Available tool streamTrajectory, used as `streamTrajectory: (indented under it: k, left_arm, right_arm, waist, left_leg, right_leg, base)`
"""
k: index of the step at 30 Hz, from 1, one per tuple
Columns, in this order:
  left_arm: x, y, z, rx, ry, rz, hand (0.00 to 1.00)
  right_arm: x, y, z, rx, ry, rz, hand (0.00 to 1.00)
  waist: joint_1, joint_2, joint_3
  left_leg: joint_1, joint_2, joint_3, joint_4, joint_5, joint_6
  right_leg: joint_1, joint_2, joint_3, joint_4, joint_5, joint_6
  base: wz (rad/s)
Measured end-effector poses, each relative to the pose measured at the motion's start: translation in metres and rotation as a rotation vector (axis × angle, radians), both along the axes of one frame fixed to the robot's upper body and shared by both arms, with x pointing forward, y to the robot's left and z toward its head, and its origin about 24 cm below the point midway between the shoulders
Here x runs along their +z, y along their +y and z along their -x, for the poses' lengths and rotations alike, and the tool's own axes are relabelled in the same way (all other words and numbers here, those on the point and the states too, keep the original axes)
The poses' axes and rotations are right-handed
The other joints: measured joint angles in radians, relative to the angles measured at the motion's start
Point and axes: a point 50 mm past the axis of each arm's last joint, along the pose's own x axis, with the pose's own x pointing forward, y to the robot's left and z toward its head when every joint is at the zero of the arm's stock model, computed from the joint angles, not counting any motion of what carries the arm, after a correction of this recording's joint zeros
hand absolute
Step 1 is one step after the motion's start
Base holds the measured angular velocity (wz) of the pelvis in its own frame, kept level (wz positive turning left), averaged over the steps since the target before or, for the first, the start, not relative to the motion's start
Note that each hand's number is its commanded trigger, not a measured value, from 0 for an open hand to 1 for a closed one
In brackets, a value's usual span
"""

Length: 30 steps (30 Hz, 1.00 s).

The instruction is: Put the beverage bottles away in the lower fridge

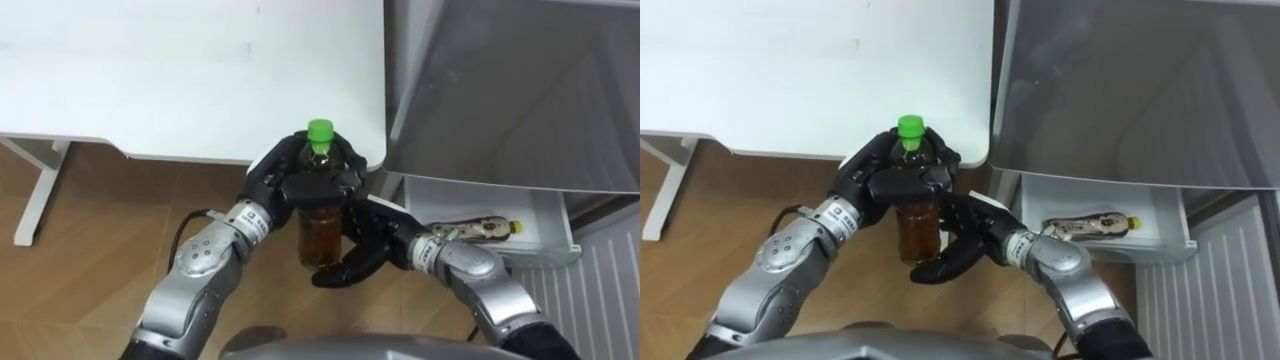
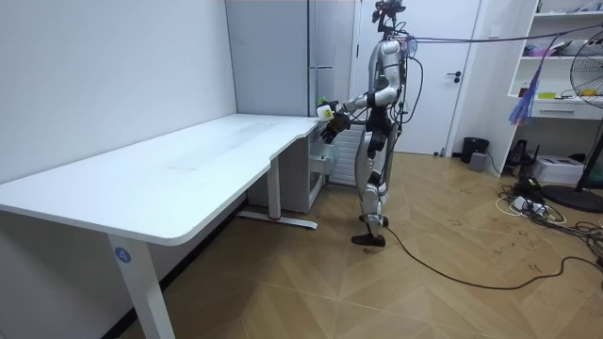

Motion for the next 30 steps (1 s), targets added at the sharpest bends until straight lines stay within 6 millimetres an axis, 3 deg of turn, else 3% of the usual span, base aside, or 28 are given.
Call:
streamTrajectory:
  k: [8,21,22,23,24,25,30]
  left_arm:
    - [-0.002,-0.006,0.0028,-0.075,-0.03,-0.094,1.0]
    - [0.0014,-0.0088,0.0026,-0.092,-0.073,-0.102,1.0]
    - [0.0014,-0.0088,0.0026,-0.093,-0.073,-0.102,1.0]
    - [0.0015,-0.0088,0.0025,-0.093,-0.074,-0.103,1.0]
    - [0.0015,-0.0088,0.0026,-0.094,-0.075,-0.104,1.0]
    - [0.0015,-0.0088,0.0026,-0.094,-0.075,-0.104,1.0]
    - [0.0016,-0.0089,0.0026,-0.098,-0.077,-0.105,1.0]
  right_arm:
    - [0.0013,0.0061,0.0022,0.048,0.004,-0.02,0.0]
    - [0.0024,0.0081,0.0042,0.068,0.031,-0.086,0.0]
    - [0.0023,0.0083,0.0043,0.066,0.034,-0.091,0.2]
    - [0.0019,0.0081,0.0047,0.06,0.042,-0.105,0.55]
    - [0.0018,0.0083,0.0049,0.061,0.045,-0.109,0.69]
    - [0.0018,0.0084,0.005,0.062,0.046,-0.112,1.0]
    - [0.002,0.0084,0.0053,0.07,0.049,-0.119,1.0]
  waist:
    - [0.001,0.002,-0.001]
    - [-0.002,0.008,-0.0029]
    - [-0.002,0.008,-0.0029]
    - [-0.003,0.007,-0.0027]
    - [-0.003,0.007,-0.0022]
    - [-0.003,0.007,-0.0018]
    - [-0.003,0.007,0.0026]
  left_leg:
    - [-0.001,0.0,0.001,0.001,0.0,0.0]
    - [0.001,0.0,-0.001,0.002,0.0,0.0]
    - [0.0,0.0,-0.002,0.002,0.0,0.0]
    - [0.0,0.0,-0.003,0.002,0.0,0.0]
    - [0.0,-0.001,-0.003,0.002,0.0,0.0]
    - [0.0,0.0,-0.004,0.002,0.0,0.0]
    - [-0.002,-0.001,-0.006,0.002,0.0,0.0]
  right_leg:
    - [-0.001,0.001,0.011,0.002,0.0,0.0]
    - [0.0,0.001,0.012,0.003,0.0,0.0]
    - [0.001,0.001,0.011,0.003,0.0,0.0]
    - [0.001,0.001,0.011,0.003,0.0,0.0]
    - [0.001,0.001,0.011,0.003,0.0,0.0]
    - [0.001,0.001,0.01,0.003,0.0,0.0]
    - [0.0,0.002,0.011,0.003,0.0,0.0]
  base:
    - [-0.01]
    - [0.0]
    - [0.0]
    - [0.0]
    - [0.0]
    - [0.0]
    - [0.0]
